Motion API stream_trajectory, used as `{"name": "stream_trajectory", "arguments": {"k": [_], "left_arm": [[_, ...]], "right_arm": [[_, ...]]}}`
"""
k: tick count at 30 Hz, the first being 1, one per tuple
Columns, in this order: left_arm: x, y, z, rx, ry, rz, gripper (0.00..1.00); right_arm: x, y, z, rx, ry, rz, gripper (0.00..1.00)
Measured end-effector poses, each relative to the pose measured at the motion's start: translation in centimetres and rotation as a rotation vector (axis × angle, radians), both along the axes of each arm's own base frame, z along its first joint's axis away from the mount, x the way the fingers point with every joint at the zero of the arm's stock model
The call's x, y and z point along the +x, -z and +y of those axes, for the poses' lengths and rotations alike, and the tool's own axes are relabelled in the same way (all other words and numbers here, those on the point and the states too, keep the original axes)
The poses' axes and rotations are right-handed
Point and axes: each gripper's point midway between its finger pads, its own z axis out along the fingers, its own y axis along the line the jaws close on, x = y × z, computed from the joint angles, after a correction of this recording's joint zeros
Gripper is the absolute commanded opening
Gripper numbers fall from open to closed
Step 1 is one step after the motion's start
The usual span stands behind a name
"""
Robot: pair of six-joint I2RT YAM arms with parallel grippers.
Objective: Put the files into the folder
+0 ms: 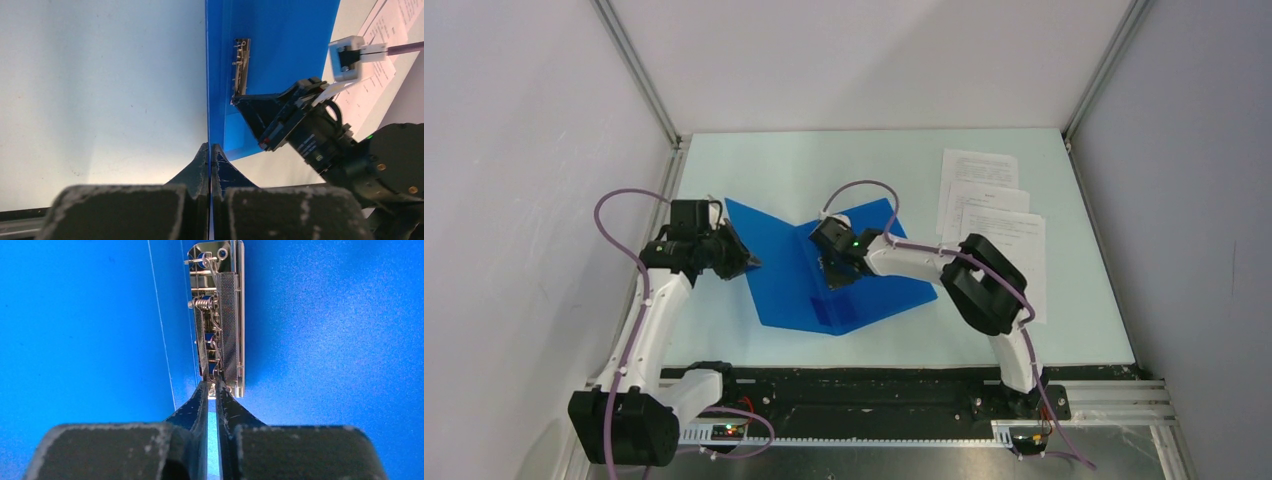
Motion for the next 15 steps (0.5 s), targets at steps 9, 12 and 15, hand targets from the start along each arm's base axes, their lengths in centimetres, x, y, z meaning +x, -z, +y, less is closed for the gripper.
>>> {"name": "stream_trajectory", "arguments": {"k": [9, 12, 15], "left_arm": [[-0.3, 0.6, -0.6, -0.008, 0.043, 0.031, 0.00], [-0.3, 0.6, -0.6, -0.005, 0.050, 0.028, 0.00], [-0.3, 0.6, -0.6, -0.005, 0.058, 0.028, 0.00]], "right_arm": [[1.0, -0.5, -3.3, 0.091, 0.098, 0.064, 0.04], [0.4, -0.1, -4.5, 0.066, 0.112, 0.087, 0.13], [0.1, -1.3, -4.8, 0.077, 0.112, 0.076, 0.25]]}}
